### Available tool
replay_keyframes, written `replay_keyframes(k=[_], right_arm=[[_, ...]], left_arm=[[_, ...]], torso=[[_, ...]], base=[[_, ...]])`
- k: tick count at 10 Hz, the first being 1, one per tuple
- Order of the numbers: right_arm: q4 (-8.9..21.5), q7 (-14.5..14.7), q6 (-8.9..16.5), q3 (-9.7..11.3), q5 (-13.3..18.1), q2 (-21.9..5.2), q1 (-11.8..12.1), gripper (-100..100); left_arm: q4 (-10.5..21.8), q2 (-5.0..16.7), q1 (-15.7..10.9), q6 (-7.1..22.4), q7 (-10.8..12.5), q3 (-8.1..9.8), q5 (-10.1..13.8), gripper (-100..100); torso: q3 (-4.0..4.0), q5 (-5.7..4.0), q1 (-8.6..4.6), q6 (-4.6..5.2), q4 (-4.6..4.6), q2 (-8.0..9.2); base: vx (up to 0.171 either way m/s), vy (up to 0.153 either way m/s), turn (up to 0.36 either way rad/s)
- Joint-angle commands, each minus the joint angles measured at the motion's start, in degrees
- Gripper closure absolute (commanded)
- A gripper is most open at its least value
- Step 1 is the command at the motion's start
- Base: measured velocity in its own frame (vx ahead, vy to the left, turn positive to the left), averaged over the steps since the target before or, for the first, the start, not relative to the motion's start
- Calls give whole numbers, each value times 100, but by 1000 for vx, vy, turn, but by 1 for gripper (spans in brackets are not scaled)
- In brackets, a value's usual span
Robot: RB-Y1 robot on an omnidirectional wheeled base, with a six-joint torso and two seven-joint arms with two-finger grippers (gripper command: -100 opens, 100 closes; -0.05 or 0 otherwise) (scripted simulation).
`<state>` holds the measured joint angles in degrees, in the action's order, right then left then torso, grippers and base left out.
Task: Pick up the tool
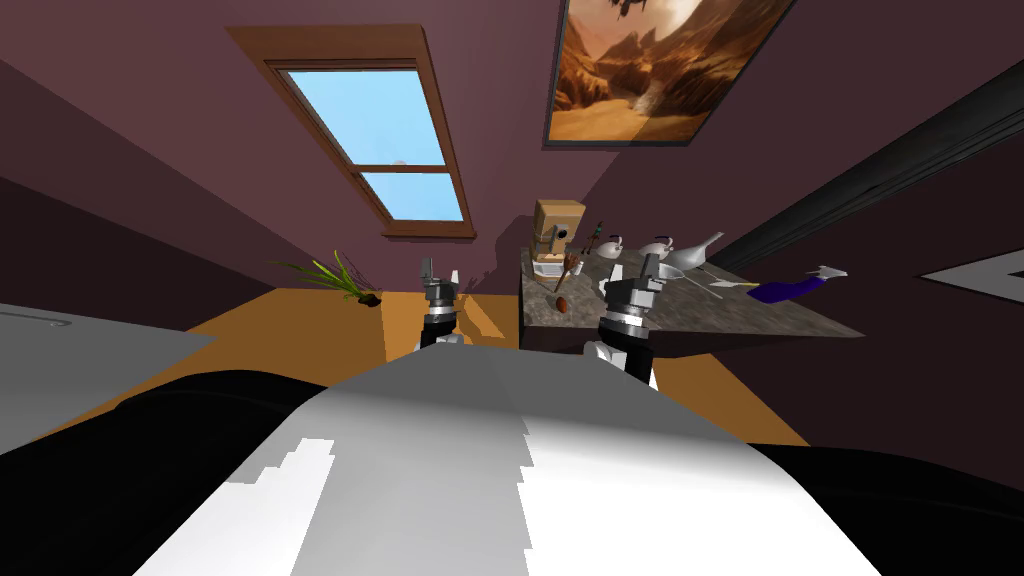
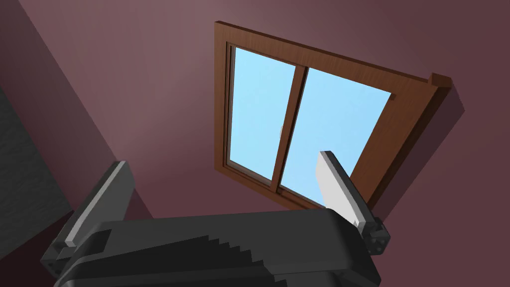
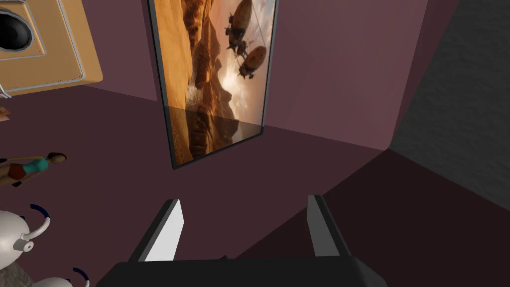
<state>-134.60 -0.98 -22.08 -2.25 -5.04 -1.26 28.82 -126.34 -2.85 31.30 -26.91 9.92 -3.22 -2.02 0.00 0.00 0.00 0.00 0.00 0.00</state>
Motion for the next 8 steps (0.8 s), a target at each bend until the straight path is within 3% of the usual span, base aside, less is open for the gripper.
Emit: replay_keyframes(k=[1,5,8], right_arm=[[74,-63,59,-23,-56,-202,-39,-100],[463,-440,415,-164,-387,-585,-259,-100],[729,-718,673,-265,-627,-675,-421,-100]], left_arm=[[0,0,0,0,0,0,0,0],[0,-1,-2,0,0,-1,0,0],[0,0,-1,0,0,0,0,0]], torso=[[0,0,0,0,0,0],[38,2,12,0,14,66],[17,3,13,0,7,29]], base=[[-72,-2,-15],[-159,28,-10],[-71,35,0]])
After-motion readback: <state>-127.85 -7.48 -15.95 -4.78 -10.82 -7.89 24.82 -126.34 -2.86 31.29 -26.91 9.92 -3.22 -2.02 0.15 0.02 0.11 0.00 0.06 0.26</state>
